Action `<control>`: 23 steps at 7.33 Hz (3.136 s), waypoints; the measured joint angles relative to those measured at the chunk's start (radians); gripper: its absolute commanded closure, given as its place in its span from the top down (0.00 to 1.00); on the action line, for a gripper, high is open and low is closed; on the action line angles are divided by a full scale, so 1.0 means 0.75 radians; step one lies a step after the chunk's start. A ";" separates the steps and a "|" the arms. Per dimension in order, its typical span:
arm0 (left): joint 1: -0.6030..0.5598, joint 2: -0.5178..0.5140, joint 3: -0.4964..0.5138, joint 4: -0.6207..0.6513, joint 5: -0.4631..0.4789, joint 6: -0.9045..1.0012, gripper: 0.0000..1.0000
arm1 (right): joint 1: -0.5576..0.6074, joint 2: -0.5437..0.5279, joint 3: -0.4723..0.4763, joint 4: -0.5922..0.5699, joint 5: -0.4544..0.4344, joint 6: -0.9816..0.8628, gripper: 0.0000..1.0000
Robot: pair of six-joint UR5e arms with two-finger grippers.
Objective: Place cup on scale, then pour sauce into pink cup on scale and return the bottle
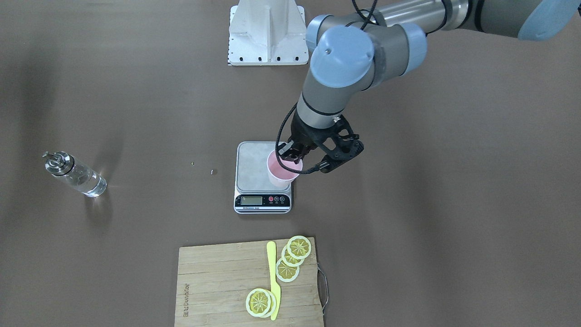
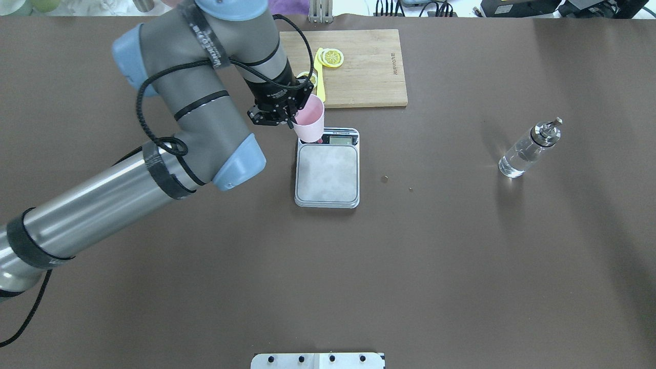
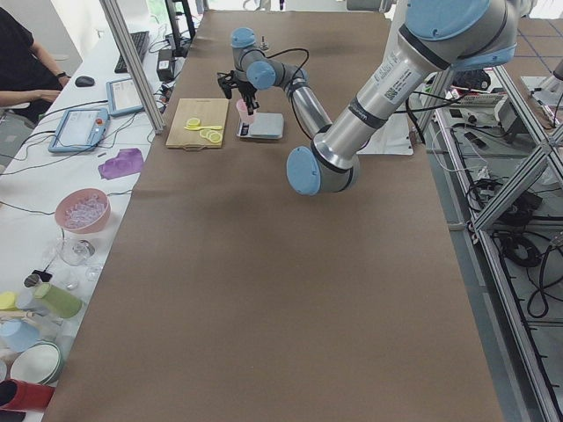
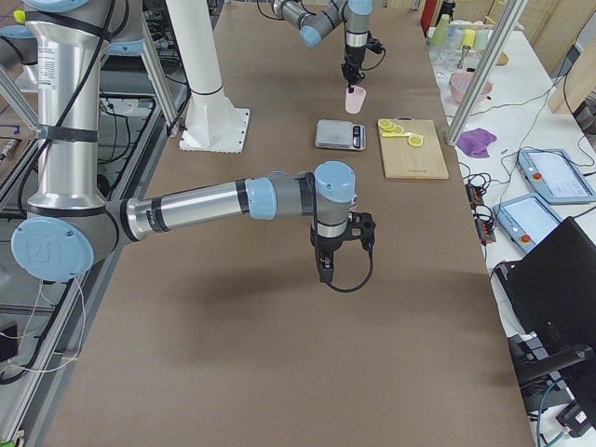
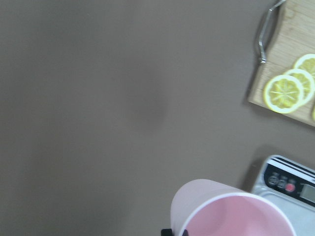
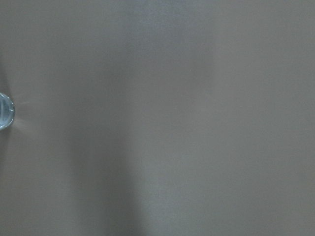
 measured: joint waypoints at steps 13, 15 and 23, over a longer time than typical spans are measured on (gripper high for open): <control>0.149 0.031 -0.018 -0.019 0.090 -0.034 0.99 | -0.004 -0.007 0.025 -0.004 -0.002 0.001 1.00; 0.141 0.101 -0.159 0.014 0.084 -0.027 0.99 | -0.003 -0.011 0.034 -0.001 0.012 0.002 1.00; -0.025 0.291 -0.473 0.295 0.021 0.175 0.99 | -0.330 -0.018 0.354 0.189 -0.057 0.762 0.94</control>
